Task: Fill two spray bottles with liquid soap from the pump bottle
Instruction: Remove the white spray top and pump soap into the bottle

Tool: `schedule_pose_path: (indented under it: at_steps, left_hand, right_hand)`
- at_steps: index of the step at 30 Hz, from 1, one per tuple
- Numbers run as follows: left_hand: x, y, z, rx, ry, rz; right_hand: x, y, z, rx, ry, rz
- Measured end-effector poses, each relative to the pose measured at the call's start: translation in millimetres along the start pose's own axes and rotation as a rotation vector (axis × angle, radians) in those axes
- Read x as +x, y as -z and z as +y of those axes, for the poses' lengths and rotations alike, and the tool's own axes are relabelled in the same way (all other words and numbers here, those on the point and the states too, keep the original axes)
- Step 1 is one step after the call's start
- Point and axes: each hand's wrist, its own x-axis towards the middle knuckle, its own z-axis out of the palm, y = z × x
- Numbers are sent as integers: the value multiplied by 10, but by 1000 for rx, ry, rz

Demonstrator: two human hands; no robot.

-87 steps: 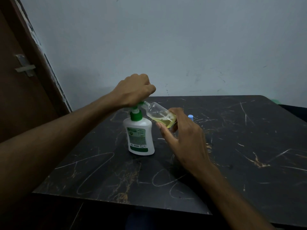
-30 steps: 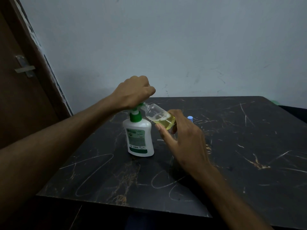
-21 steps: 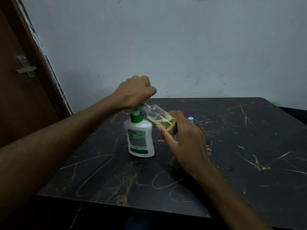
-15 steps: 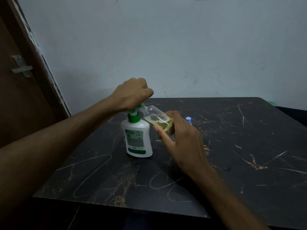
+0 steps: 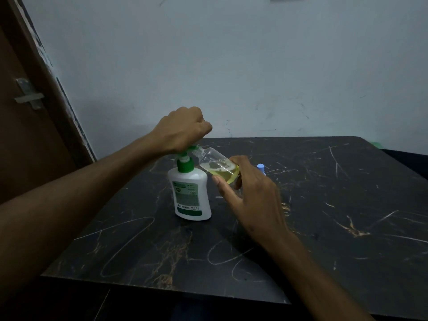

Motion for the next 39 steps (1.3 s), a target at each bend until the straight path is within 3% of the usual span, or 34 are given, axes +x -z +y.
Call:
schedule_pose_path:
  at_steps: [39]
  left_hand:
    - [29, -16, -24, 42, -28, -74]
  right_hand:
    - [-48, -81, 32, -59, 45, 6]
